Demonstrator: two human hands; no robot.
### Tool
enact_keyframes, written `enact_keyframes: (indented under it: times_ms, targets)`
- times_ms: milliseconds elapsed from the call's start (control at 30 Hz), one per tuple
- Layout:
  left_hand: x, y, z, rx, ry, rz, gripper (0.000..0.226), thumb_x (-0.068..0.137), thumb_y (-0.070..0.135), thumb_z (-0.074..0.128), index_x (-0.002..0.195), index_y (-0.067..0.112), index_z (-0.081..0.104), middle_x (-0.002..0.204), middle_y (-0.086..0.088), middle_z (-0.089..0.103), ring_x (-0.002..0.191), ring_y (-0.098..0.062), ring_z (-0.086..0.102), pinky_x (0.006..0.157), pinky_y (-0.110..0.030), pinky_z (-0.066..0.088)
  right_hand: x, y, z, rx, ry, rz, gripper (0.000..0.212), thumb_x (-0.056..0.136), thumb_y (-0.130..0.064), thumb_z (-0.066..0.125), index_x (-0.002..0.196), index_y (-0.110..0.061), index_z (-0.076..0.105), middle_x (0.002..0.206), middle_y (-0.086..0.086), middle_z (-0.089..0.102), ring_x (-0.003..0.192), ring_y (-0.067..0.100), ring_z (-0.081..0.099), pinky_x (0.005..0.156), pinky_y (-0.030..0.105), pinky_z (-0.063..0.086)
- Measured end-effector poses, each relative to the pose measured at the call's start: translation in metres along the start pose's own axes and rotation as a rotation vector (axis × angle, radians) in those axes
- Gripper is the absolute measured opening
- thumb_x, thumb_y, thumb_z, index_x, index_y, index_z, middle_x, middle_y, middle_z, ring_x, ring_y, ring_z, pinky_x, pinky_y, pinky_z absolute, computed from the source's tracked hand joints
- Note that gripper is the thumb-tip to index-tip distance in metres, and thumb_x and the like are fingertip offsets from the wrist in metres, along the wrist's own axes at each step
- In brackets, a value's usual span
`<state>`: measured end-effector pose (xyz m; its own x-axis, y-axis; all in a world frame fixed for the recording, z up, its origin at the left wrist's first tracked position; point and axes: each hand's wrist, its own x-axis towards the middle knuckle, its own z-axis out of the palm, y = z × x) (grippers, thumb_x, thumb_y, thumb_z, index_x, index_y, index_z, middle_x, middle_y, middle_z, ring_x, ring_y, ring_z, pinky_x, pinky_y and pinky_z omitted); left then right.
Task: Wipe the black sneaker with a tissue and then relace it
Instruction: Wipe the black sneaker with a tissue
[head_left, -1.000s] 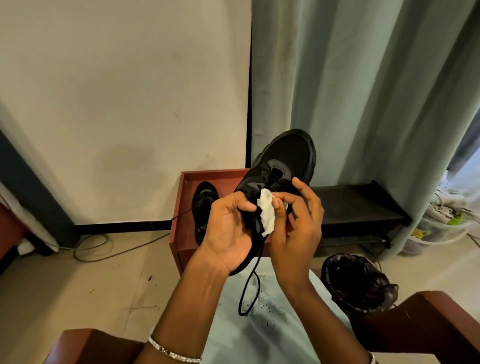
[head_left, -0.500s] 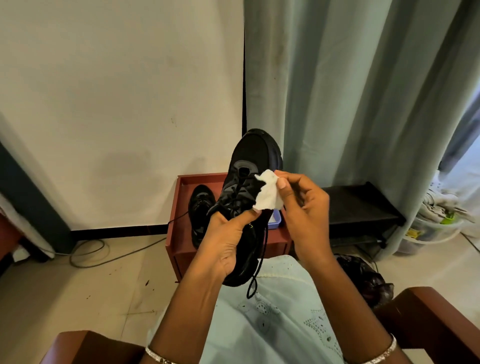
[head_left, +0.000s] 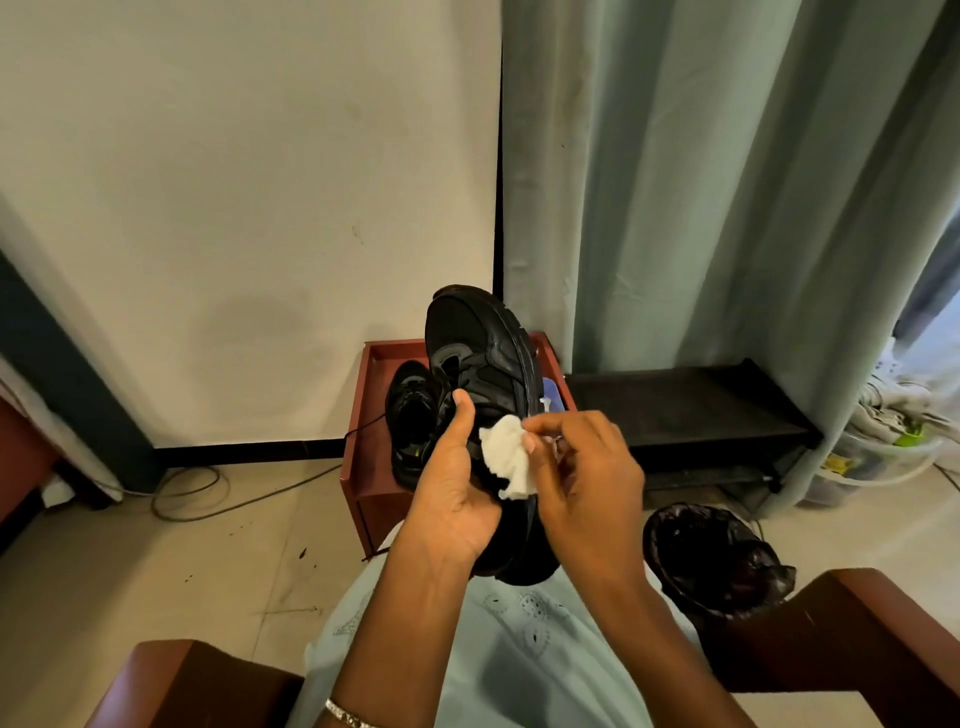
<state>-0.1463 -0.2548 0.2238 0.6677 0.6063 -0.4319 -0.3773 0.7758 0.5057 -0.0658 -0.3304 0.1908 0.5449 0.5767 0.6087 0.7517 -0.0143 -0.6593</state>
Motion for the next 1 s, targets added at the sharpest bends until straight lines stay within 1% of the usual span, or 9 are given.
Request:
enact_keyframes:
  times_ms: [133, 267, 367, 467, 567, 733, 833, 900, 1000]
  targets:
    - [-0.005, 0.0, 0.0, -0.053, -0.046, -0.02, 0.061, 0.095, 0.057, 0.046, 0.091, 0.0, 0.066, 0.066, -0.014, 0.071, 0.052, -0.021, 0.07, 0.045, -0.029, 0.057, -0.002, -0.005, 0.008, -0.134, -0.133, -0.069, 0.025, 0.091, -0.01, 0.057, 0.11, -0.018, 0.071, 0.104, -0.003, 0.066, 0.098, 0.015, 0.056, 0.077, 0.006, 0.036]
    - [-0.006, 0.003, -0.006, -0.102, -0.048, -0.029, 0.064, 0.091, 0.061, 0.05, 0.102, -0.001, 0.064, 0.074, -0.019, 0.072, 0.058, -0.026, 0.072, 0.047, -0.031, 0.058, -0.005, -0.014, -0.003, -0.161, -0.369, -0.126, 0.029, 0.092, -0.026, 0.058, 0.118, -0.018, 0.069, 0.114, -0.003, 0.066, 0.106, 0.016, 0.056, 0.083, 0.006, 0.031]
    - [-0.003, 0.003, -0.012, -0.093, -0.062, -0.034, 0.068, 0.088, 0.065, 0.05, 0.104, 0.0, 0.065, 0.08, -0.018, 0.073, 0.061, -0.027, 0.072, 0.048, -0.032, 0.058, -0.008, -0.013, -0.009, -0.182, -0.394, -0.209, 0.027, 0.088, -0.022, 0.062, 0.112, -0.019, 0.072, 0.11, -0.004, 0.068, 0.1, 0.017, 0.061, 0.084, 0.009, 0.035]
    - [-0.001, 0.0, -0.012, -0.104, -0.081, 0.002, 0.068, 0.09, 0.063, 0.049, 0.106, 0.0, 0.067, 0.087, -0.018, 0.073, 0.072, -0.026, 0.073, 0.076, -0.036, 0.058, -0.002, -0.007, -0.009, -0.158, -0.288, -0.238, 0.022, 0.086, -0.013, 0.061, 0.103, -0.018, 0.075, 0.101, -0.003, 0.071, 0.091, 0.018, 0.065, 0.077, 0.024, 0.054]
    - [-0.005, -0.008, -0.007, -0.08, -0.092, 0.03, 0.067, 0.092, 0.06, 0.051, 0.117, -0.001, 0.065, 0.11, -0.02, 0.071, 0.103, -0.029, 0.07, 0.101, -0.04, 0.049, 0.01, -0.007, 0.0, -0.11, -0.127, -0.211, 0.018, 0.092, -0.011, 0.06, 0.1, -0.011, 0.076, 0.104, 0.0, 0.068, 0.095, 0.012, 0.062, 0.083, 0.022, 0.052]
    - [-0.005, -0.018, -0.003, -0.136, -0.101, 0.085, 0.058, 0.092, 0.055, 0.055, 0.113, 0.003, 0.071, 0.111, -0.013, 0.073, 0.106, -0.024, 0.07, 0.096, -0.033, 0.048, 0.016, -0.03, 0.008, -0.125, -0.036, -0.268, 0.039, 0.091, -0.021, 0.041, 0.093, -0.002, 0.075, 0.092, 0.008, 0.068, 0.086, 0.018, 0.061, 0.078, 0.026, 0.051]
    - [-0.005, -0.013, -0.008, -0.1, -0.107, 0.067, 0.066, 0.09, 0.061, 0.052, 0.098, 0.0, 0.076, 0.094, -0.014, 0.075, 0.087, -0.024, 0.074, 0.083, -0.034, 0.057, 0.004, -0.015, 0.005, -0.066, -0.108, -0.309, 0.032, 0.09, -0.015, 0.045, 0.101, -0.005, 0.074, 0.099, 0.006, 0.068, 0.092, 0.021, 0.061, 0.08, 0.035, 0.053]
    - [-0.004, -0.008, -0.01, -0.117, -0.127, 0.032, 0.071, 0.087, 0.065, 0.053, 0.099, -0.002, 0.074, 0.088, -0.016, 0.073, 0.075, -0.025, 0.074, 0.067, -0.033, 0.061, -0.009, -0.002, 0.001, -0.097, -0.089, -0.351, 0.027, 0.092, -0.016, 0.051, 0.103, -0.009, 0.075, 0.102, 0.003, 0.07, 0.093, 0.019, 0.062, 0.082, 0.029, 0.052]
    - [-0.003, -0.006, -0.011, -0.116, -0.127, 0.013, 0.074, 0.085, 0.067, 0.053, 0.089, -0.003, 0.077, 0.085, -0.018, 0.073, 0.067, -0.026, 0.073, 0.059, -0.033, 0.061, -0.02, 0.009, -0.003, -0.091, -0.049, -0.373, 0.023, 0.092, -0.016, 0.056, 0.103, -0.01, 0.076, 0.101, 0.002, 0.071, 0.094, 0.016, 0.062, 0.086, 0.026, 0.05]
